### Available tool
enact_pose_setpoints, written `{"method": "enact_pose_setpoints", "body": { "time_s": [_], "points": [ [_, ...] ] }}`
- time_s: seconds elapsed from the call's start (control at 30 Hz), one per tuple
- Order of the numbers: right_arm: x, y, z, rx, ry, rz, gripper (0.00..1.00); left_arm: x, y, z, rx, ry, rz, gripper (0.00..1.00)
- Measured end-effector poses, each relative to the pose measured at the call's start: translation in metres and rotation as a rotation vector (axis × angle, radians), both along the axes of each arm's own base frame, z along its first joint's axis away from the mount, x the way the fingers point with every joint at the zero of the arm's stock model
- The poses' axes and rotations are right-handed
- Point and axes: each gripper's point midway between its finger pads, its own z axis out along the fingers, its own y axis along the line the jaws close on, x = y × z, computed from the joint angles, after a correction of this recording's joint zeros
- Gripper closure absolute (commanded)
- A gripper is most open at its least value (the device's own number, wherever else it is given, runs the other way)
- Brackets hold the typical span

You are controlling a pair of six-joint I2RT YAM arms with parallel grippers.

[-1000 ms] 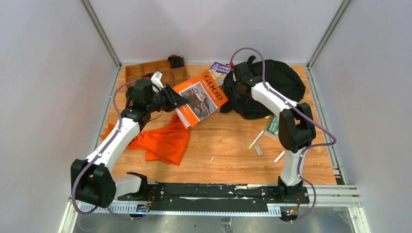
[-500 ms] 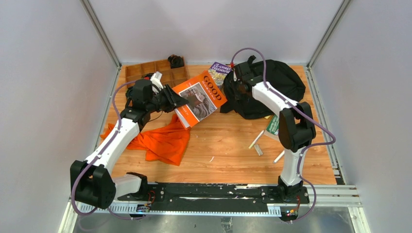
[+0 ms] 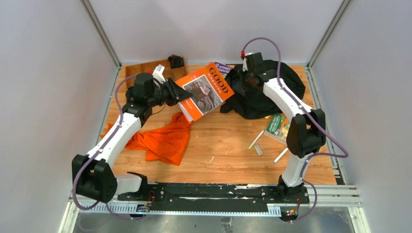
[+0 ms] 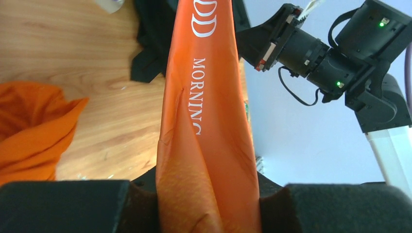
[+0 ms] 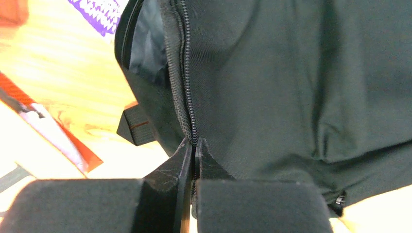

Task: Pack the student bag
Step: Place the book in the student bag.

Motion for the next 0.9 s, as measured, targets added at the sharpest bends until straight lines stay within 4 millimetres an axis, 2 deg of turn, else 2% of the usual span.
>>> {"method": "enact_pose_setpoints", "body": {
  "time_s": [0.1,0.23,0.37,0.53,0.7,0.9],
  "points": [
    [0.005,-0.015,0.030,0.031,-0.046,-0.029,1.00,0.012,-0.015,0.016,-0.026,-0.027,-0.030,0.94],
    [0.011,-0.023,0.052,0.058,-0.075,-0.038,1.00,0.021,-0.036,0.017,-0.046,-0.015,-0.066,0.94],
    [0.007,-0.024,0.061,0.062,-0.064,-0.026,1.00,0.032,-0.053,0.009,-0.059,0.031,-0.084,0.94],
    [0.004,-0.025,0.076,0.060,-0.063,-0.006,1.00,0.055,-0.079,-0.003,-0.081,0.093,-0.096,1.00],
    [0.001,-0.027,0.089,0.065,-0.067,0.007,1.00,0.077,-0.108,-0.016,-0.099,0.147,-0.108,1.00],
    [-0.001,-0.025,0.100,0.088,-0.074,0.022,1.00,0.089,-0.136,-0.043,-0.102,0.227,-0.109,1.00]
  ]
}}
